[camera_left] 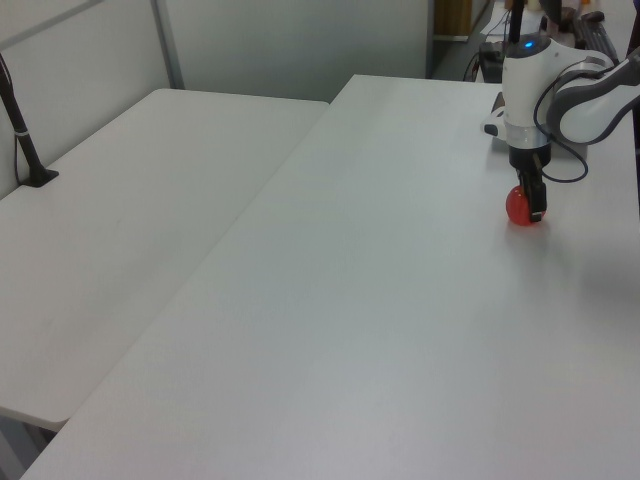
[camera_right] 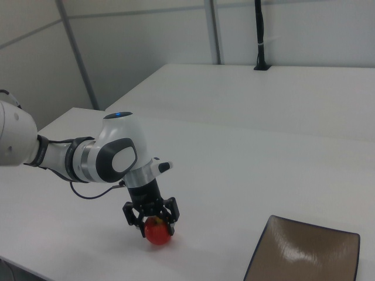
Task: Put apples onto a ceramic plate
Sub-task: 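Close the gripper around the red apple, then lift the apple and carry it toward the brown square plate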
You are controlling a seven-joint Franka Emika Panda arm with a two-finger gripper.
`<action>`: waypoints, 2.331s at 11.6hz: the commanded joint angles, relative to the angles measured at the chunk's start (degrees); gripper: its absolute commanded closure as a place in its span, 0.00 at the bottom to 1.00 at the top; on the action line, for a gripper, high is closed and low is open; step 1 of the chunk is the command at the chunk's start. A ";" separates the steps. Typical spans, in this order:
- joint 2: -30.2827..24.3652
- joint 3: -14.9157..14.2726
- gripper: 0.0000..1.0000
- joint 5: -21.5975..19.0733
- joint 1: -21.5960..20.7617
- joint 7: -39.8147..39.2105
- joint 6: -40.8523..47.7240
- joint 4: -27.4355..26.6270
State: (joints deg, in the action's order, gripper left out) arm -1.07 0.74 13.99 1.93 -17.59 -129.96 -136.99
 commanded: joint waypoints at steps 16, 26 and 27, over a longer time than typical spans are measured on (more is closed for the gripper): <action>-2.63 -0.12 1.00 -14.96 0.87 0.89 38.38 39.51; 8.69 -2.68 1.00 -13.47 23.36 -32.50 25.05 42.33; 11.41 -2.68 1.00 -13.47 24.42 -33.64 21.54 42.24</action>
State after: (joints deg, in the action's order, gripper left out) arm 4.87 -2.21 0.31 24.05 -48.75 -102.85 -96.15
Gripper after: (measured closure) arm 0.251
